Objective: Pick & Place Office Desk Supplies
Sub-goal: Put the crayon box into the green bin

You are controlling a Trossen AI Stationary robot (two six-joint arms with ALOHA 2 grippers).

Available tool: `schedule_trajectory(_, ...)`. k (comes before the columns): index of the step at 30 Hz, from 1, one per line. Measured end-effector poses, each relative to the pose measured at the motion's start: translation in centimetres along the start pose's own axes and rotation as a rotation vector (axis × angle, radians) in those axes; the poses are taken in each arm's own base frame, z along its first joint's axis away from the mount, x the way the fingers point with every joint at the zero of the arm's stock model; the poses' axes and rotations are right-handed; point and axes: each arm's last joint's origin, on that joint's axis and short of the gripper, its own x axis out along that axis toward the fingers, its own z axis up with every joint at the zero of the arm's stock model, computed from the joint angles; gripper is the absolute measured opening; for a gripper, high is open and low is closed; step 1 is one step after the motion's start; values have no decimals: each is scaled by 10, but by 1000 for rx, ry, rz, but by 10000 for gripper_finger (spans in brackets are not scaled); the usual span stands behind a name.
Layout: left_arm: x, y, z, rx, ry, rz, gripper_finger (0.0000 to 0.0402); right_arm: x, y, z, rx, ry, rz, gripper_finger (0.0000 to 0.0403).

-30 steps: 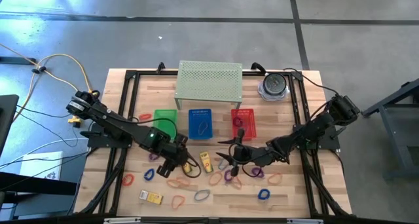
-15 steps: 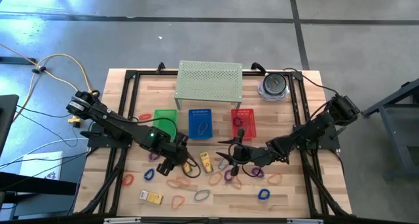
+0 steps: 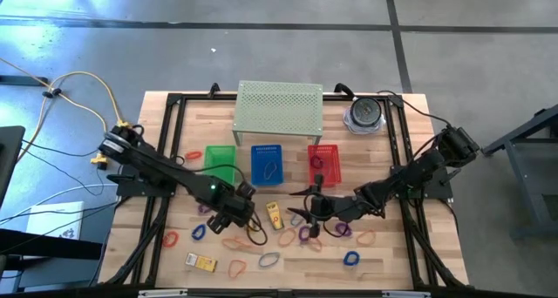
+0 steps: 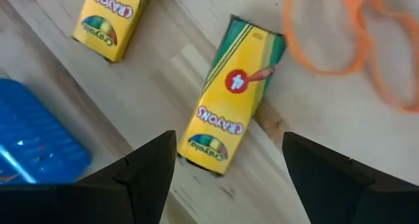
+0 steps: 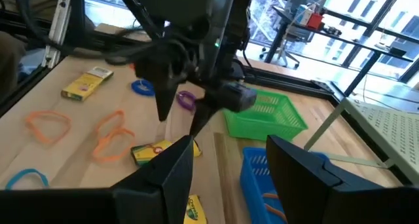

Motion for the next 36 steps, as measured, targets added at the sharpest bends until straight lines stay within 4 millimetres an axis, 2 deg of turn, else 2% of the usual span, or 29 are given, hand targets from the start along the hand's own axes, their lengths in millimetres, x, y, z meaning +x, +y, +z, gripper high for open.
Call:
schedule_trajectory(9, 16, 13, -3, -12, 3, -85, 268, 0, 1, -1, 18, 9, 25, 183)
schedule_trajectory(15, 26, 15, -3, 31, 9, -90, 268, 0, 1, -1, 15, 12, 25, 183)
schedule_trajectory(23, 23, 15, 2, 42, -65, -131, 268, -1, 2, 0, 35, -3, 35, 183)
schedule_trajectory(36, 28, 23, -6, 11, -3, -124, 268, -4, 8, 1, 36, -13, 103, 183)
